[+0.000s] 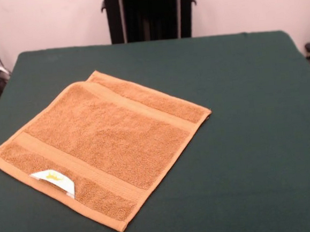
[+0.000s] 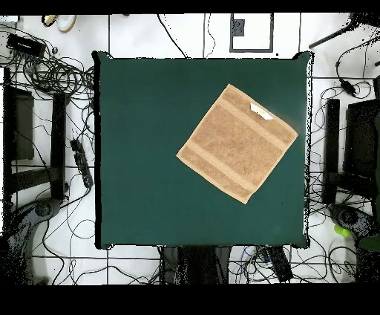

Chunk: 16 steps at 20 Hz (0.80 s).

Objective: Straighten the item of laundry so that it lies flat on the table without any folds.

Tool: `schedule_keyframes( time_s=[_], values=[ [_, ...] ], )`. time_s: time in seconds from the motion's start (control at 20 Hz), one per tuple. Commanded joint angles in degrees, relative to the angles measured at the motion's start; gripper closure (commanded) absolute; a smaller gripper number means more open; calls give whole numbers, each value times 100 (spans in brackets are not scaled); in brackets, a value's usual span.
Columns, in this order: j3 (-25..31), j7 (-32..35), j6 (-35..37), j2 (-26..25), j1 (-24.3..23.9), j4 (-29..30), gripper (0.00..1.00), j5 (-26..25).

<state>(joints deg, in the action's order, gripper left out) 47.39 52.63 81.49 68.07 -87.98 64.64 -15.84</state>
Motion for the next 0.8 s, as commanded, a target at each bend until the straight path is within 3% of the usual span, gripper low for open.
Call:
schedule_keyframes(
  time_s=[0.05, 0.2, 0.8],
  values=[
    [265, -1750, -120, -268, 226, 747, 100, -139],
    [234, -1683, -221, -188, 188, 909, 100, -28],
    [182, -1530, 394, -302, 387, 485, 100, -80]
  ],
)
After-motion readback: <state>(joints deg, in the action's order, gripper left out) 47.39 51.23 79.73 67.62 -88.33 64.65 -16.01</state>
